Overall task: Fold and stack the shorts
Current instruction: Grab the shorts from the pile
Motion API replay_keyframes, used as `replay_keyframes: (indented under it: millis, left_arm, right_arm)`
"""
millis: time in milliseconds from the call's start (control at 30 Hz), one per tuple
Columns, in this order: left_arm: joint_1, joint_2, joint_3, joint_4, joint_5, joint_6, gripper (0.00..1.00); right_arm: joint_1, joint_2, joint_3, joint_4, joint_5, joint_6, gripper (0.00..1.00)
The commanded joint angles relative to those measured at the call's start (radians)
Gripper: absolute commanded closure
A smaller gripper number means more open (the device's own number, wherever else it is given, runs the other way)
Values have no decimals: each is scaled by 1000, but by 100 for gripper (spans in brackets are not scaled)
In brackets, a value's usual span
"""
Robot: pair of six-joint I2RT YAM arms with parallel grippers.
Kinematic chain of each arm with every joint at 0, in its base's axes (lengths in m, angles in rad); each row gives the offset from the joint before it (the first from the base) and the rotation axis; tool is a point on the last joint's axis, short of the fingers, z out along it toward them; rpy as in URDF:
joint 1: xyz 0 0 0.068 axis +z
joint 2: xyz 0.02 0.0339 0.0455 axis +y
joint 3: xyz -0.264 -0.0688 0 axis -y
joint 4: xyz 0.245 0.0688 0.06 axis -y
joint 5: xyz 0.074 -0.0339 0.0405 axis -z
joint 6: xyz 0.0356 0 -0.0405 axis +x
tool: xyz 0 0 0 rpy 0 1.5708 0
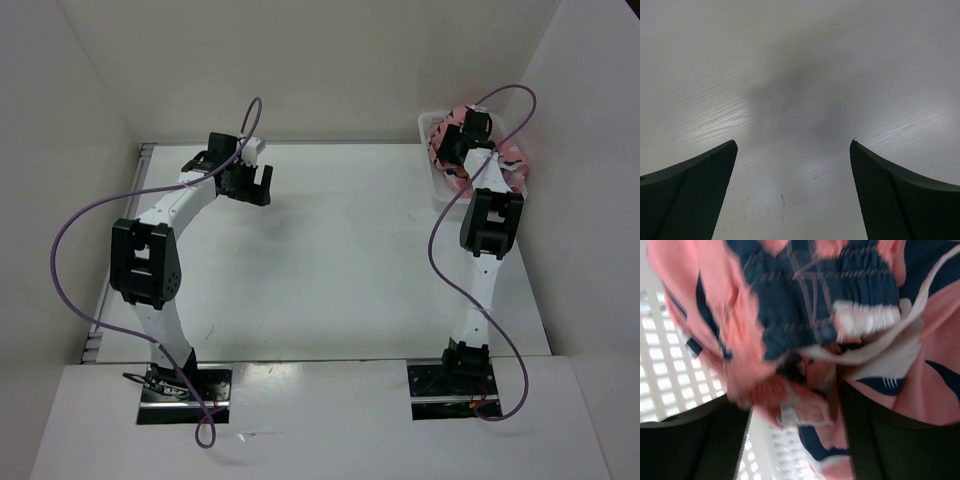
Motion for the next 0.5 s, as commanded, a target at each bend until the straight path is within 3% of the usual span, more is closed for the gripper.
replay_keyframes:
  millis: [0,67,100,267,467]
  left_arm:
    - [1,21,64,-15,-38,4,0]
    - [1,30,64,-15,-59,4,0]
    - [1,41,76,-15,-59,4,0]
    - [1,50,98,-15,-59,4,0]
    - [1,41,98,-6,-39,4,0]
  right_arm:
    - [-2,48,118,-14,-2,55,31]
    - [-2,59,139,-14,18,79,44]
    - [-2,72,150,-14,30,79,58]
    - [-2,39,159,-14,98,79,97]
    - [-2,-91,224,-14,107,49,100]
